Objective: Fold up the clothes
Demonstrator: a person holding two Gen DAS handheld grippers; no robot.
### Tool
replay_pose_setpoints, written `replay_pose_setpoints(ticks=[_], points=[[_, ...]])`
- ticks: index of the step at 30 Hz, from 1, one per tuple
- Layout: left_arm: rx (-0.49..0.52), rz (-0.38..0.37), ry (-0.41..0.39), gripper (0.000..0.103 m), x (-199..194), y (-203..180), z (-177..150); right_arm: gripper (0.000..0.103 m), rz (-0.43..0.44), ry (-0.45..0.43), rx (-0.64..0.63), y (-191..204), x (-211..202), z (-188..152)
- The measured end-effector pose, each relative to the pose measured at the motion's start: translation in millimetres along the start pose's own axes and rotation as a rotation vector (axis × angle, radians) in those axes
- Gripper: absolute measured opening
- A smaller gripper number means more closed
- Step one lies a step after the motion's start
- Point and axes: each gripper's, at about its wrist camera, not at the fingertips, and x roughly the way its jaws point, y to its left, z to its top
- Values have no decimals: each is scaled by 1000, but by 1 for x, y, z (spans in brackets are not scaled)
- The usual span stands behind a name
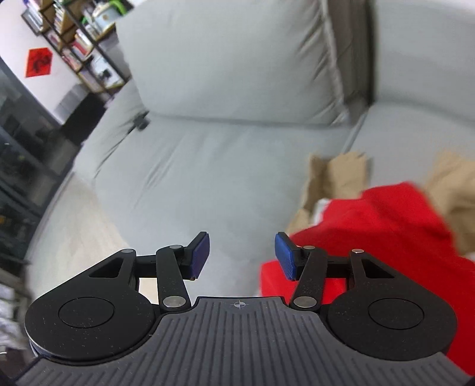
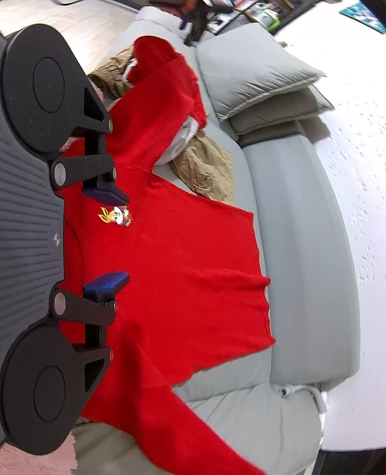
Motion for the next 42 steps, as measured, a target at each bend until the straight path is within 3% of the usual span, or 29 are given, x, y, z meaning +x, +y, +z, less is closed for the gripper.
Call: replay_pose_setpoints(ticks=[1, 3, 6, 8, 10, 12, 16, 18, 22, 25, 28, 30, 31, 33, 35, 38, 42], points=[[22, -44, -13, 62, -15, -6, -6, 56, -7, -18, 20, -8, -4, -1], [116, -219, -37, 63, -65, -38, -38, 56, -26, -38, 42, -21, -10, -2], [167, -443, -26, 64, -115, -83, -87, 56, -75, -67, 78, -45, -19, -4], [170, -557, 14, 64, -135, -114, -120, 56, -119, -71, 112, -64, -26, -8], [182, -624, 70, 64, -145, -148, -150, 49, -156, -44, 124, -79, -27, -14], [213, -643, 127, 62, -147, -185, -181, 20, -198, 32, 102, -94, -22, -24], [213, -657, 211, 57, -145, -233, -214, 12, -192, 152, 66, -105, -4, -44], [230, -652, 205, 56, -149, -253, -223, 12, -178, 185, 55, -104, 9, -49], [278, -643, 114, 56, -148, -276, -222, 15, -145, 174, 99, -104, 29, -44], [277, -676, 105, 56, -144, -290, -225, 19, -175, 153, 140, -105, 51, -41], [318, -676, 224, 54, -129, -301, -240, 21, -210, 247, 108, -101, 59, -49], [332, -671, 219, 56, -125, -297, -248, 21, -203, 295, 116, -101, 53, -49], [352, -690, 188, 56, -129, -293, -254, 21, -183, 302, 141, -104, 46, -47], [337, -720, 192, 59, -129, -287, -257, 26, -142, 219, 221, -123, 22, -41], [295, -750, 200, 60, -125, -281, -255, 37, -205, 142, 296, -149, 5, -34], [242, -770, 215, 60, -118, -278, -249, 39, -267, 118, 439, -186, -4, -28], [236, -769, 223, 67, -115, -278, -248, 39, -223, 174, 539, -202, 12, -31]])
